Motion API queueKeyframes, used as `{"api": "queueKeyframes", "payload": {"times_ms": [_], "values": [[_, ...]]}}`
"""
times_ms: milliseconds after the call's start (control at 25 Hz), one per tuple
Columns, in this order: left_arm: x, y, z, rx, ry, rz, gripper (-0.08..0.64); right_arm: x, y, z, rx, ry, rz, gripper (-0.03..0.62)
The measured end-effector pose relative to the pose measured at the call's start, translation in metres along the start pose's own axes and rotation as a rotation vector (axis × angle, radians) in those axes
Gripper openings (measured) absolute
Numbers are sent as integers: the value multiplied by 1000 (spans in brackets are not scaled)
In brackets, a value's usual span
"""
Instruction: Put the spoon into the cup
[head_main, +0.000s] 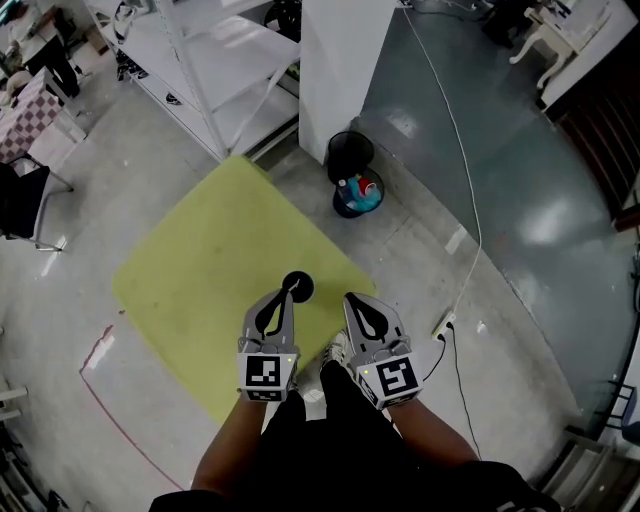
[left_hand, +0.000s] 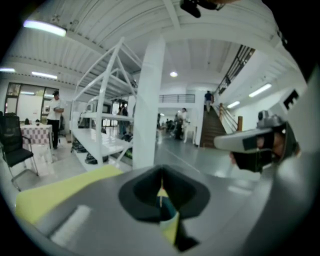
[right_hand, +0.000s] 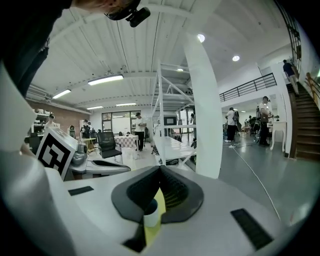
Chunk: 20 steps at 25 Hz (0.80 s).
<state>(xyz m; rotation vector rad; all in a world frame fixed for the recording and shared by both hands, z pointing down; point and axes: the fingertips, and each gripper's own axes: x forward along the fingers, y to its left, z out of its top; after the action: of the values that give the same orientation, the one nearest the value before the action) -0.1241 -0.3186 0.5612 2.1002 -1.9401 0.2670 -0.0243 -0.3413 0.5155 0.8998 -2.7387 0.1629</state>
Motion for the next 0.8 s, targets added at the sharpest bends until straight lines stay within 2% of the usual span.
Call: {"api": "queueKeyframes", "payload": {"times_ms": [360, 640, 800], "values": [[24, 3, -44, -61, 83, 44, 12, 19, -10, -41, 31, 69, 46, 6], [32, 2, -61, -154, 80, 52, 12, 29, -13, -57, 30, 92, 71, 6], [30, 2, -64, -154, 88, 51, 98, 32, -8, -53, 33, 83, 74, 6]]}}
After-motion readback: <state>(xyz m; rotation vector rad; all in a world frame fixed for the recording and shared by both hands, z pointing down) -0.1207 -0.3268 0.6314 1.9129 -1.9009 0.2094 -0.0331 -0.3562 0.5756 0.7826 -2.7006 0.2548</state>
